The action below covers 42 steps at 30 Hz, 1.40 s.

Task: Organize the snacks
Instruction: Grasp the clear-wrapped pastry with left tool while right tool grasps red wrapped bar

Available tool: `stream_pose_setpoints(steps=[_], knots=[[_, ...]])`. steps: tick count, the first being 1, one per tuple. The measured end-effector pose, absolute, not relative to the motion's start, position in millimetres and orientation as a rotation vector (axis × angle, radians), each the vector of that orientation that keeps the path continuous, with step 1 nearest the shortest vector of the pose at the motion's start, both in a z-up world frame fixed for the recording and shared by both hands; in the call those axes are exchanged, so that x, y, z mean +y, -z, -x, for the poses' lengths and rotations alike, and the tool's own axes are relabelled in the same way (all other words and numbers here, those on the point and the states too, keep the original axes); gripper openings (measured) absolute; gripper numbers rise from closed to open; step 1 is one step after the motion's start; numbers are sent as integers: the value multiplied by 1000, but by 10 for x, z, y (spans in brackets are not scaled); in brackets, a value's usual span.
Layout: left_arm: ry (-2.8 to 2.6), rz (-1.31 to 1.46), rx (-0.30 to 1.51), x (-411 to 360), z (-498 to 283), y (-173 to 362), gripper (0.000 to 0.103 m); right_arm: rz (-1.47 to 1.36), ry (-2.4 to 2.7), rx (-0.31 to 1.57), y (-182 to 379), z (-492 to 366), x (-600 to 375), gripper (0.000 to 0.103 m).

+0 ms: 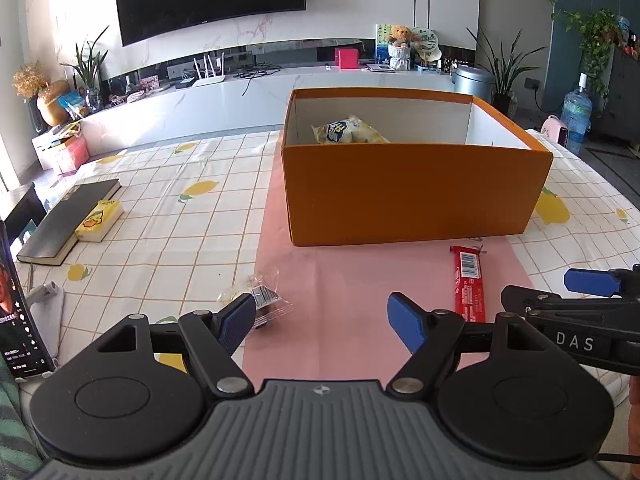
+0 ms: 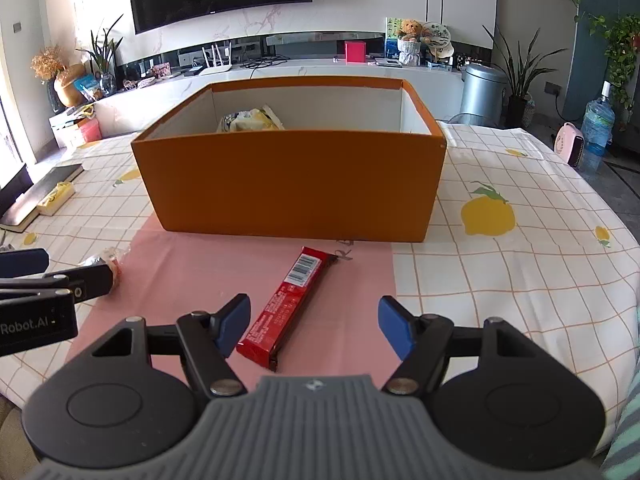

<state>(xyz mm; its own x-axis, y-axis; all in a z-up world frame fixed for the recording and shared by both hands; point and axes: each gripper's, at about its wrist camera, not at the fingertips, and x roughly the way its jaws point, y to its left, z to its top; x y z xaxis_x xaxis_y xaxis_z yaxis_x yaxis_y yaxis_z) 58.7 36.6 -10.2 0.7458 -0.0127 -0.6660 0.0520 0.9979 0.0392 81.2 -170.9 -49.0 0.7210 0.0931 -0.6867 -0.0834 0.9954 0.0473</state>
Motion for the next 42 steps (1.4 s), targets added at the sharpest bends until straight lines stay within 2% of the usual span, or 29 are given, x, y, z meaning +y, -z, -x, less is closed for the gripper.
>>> stream_pose_setpoints(steps=[17,21,24,27,29,32,36,37,38,40,42], knots=[[-85,80,837,903,-908,414,88,-26,-97,857,878,-1312,-1506,67],[-75,102,873,945,-927,503,88,-29,-109,881,950,-1364,-1484,54],[-43,150,891,948,-931,532,76,-12,-116,873,965,-1365,-1469,49],[-12,164,883,912,-973,561,64,-5,-131,866,964,-1358,-1458,38],[0,148,875,874,-1004,578,50,1,-141,864,960,-1350,-1462,32],[47,150,873,816,-1051,605,43,1,-150,868,960,-1338,-1476,31],[100,136,844,711,-1033,563,43,7,-145,873,951,-1329,-1510,30],[88,122,825,694,-1017,532,47,4,-142,871,946,-1331,-1527,30],[76,107,810,683,-1001,508,58,1,-138,869,941,-1338,-1538,30],[41,75,766,686,-988,437,69,-6,-134,864,929,-1357,-1552,31],[24,47,739,713,-1019,399,77,-15,-137,860,918,-1374,-1555,34]])
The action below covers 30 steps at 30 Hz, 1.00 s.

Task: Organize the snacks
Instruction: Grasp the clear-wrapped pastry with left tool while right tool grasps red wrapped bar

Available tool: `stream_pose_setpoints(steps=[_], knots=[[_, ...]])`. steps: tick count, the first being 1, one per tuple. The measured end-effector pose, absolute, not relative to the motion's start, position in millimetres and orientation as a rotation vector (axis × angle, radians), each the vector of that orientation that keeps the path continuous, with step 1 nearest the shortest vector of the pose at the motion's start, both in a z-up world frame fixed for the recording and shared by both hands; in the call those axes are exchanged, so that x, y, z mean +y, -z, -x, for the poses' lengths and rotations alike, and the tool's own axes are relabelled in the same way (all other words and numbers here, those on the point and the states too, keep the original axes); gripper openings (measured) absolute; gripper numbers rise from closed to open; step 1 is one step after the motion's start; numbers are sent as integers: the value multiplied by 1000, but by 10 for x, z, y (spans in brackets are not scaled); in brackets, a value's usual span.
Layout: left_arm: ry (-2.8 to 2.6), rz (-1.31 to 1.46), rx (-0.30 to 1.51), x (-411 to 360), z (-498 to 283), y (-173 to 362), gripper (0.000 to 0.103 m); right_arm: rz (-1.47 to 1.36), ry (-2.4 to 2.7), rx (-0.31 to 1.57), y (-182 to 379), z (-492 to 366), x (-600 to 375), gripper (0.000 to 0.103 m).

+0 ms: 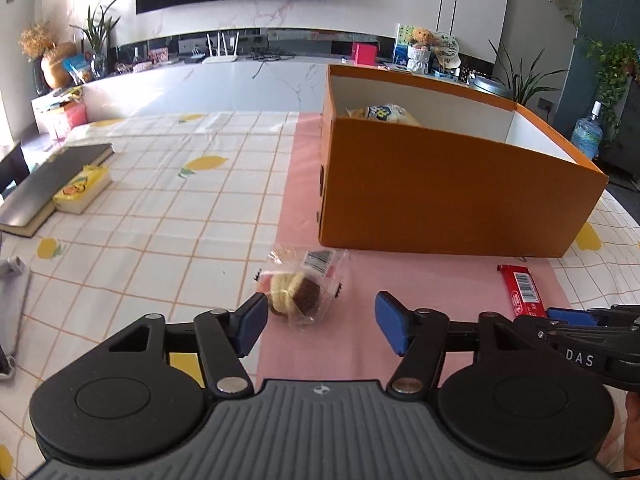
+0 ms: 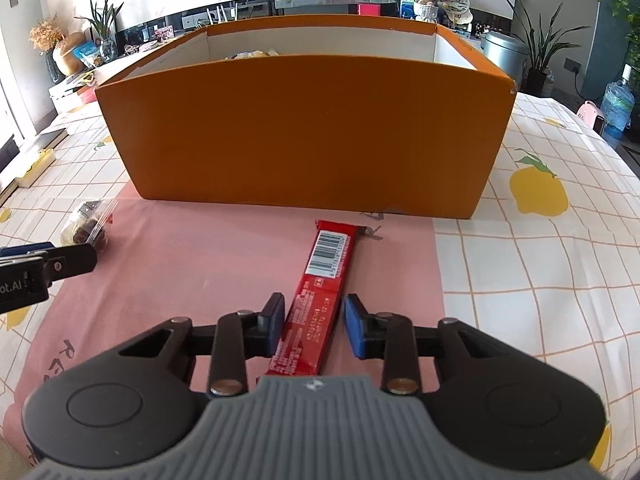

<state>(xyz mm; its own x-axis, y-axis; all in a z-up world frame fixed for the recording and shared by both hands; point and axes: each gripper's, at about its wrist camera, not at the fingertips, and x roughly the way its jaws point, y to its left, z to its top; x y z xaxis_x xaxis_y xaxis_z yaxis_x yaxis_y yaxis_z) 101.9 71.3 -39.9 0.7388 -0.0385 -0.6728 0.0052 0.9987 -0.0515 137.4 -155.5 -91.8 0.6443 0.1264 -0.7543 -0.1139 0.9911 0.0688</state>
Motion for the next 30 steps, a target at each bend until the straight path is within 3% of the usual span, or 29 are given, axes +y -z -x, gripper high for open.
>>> stream_pose_setpoints(steps=[6,18,26,30], knots=[[28,14,750,783,-1239,433,82,-19,-142,855,934,-1447,-1544,41],[17,14,761,794,-1405,621,81,-35,-135,844,989,-1536,-1604,42],[8,-19,774,750,-1406,682,59,13,-139,821,1018,-1509,-1542,41],[3,-49,777,715,-1396,687,54,36,-126,813,1036,-1493,-1517,31]])
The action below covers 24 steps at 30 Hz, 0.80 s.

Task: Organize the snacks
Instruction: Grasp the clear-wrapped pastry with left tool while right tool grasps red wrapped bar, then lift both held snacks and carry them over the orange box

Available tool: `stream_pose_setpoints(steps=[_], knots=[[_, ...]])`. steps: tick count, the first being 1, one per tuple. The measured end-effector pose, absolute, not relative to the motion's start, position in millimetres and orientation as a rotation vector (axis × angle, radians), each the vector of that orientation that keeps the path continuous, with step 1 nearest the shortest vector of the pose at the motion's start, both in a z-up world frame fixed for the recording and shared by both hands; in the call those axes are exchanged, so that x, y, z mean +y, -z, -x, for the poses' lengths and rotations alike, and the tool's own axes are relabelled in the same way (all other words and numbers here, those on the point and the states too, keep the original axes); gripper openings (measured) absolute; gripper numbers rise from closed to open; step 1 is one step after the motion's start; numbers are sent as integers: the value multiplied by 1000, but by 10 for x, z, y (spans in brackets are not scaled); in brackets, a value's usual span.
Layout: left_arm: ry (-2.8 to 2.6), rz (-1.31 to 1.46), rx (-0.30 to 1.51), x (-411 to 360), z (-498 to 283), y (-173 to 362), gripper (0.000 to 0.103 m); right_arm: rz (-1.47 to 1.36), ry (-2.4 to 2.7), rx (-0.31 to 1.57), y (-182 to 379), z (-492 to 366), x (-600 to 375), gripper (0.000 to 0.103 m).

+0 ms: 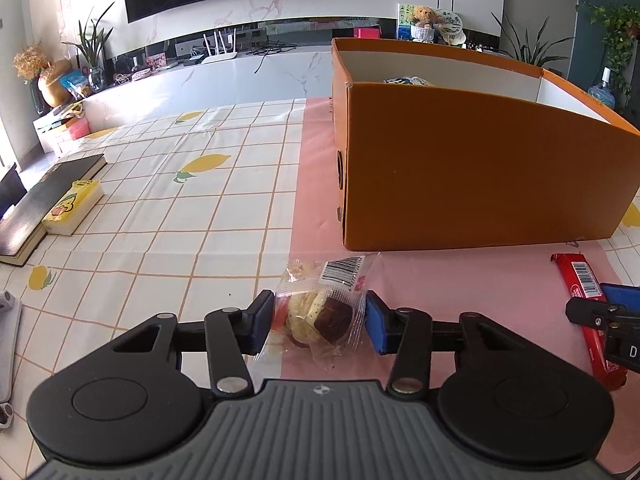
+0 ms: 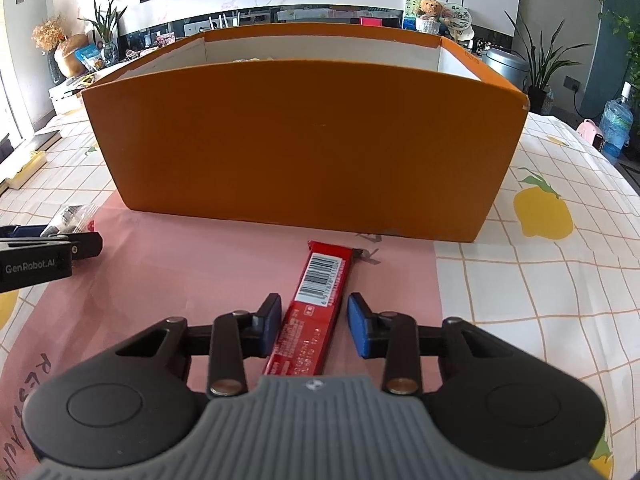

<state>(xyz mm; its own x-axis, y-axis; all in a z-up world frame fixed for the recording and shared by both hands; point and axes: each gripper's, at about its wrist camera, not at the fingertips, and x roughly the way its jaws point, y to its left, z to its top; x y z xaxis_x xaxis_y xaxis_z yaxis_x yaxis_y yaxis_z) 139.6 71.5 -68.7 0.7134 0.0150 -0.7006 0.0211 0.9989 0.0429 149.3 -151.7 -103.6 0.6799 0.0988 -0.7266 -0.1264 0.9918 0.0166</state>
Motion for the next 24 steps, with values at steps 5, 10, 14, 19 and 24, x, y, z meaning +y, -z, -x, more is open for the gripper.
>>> stream_pose_setpoints(steps=[5,10,14,19,24], knots=[[-6,-59,784,700,-1375,673,49,59,-128,821,1030,-1478,-1488,26],[3,-62,778,671,-1298,629,46,49,-137,837,1002,-1440,-1510,23],[19,-44,778,641,-1214,575,42,45,-146,853,987,-1396,-1514,22],[46,14,789,619,-1091,506,42,61,-159,848,934,-1297,-1502,22],[74,34,789,542,-976,424,41,76,-179,823,817,-1172,-1491,22]])
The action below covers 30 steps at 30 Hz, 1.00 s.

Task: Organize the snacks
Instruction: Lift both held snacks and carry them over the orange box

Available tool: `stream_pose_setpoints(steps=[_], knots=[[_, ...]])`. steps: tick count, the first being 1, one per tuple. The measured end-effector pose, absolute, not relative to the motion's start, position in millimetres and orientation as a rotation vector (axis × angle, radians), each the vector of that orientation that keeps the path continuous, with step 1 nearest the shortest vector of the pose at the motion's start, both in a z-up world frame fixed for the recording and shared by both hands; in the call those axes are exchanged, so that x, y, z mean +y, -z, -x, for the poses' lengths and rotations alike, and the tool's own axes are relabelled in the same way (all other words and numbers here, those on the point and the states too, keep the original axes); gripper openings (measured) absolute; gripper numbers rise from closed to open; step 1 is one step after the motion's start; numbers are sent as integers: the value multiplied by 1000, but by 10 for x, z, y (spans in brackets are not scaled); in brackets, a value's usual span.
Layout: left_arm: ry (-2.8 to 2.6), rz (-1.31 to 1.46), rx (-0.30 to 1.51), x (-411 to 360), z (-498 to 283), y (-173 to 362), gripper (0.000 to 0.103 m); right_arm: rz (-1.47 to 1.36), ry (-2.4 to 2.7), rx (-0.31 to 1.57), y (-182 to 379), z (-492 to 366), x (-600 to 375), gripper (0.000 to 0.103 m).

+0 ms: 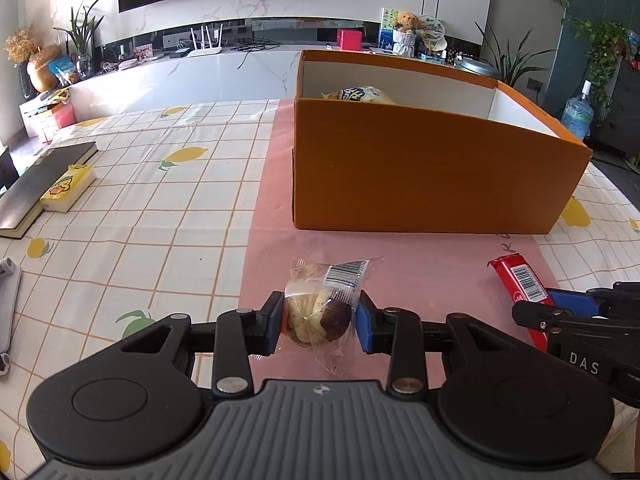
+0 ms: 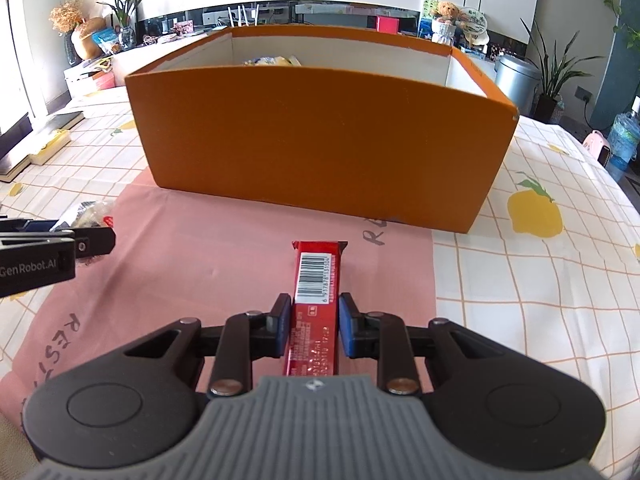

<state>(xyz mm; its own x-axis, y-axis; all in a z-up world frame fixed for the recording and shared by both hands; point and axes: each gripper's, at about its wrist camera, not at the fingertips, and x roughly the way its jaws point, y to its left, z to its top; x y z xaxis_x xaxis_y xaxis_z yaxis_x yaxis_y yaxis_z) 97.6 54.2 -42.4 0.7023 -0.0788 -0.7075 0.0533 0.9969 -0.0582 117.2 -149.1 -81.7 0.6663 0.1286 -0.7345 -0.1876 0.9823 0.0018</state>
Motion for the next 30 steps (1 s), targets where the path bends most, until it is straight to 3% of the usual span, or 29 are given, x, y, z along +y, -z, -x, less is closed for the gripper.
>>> stream_pose_setpoints(steps=[30], knots=[[199,11,579,63,-861,-663,41,42,-255,634,-315,-840,-1843,22]])
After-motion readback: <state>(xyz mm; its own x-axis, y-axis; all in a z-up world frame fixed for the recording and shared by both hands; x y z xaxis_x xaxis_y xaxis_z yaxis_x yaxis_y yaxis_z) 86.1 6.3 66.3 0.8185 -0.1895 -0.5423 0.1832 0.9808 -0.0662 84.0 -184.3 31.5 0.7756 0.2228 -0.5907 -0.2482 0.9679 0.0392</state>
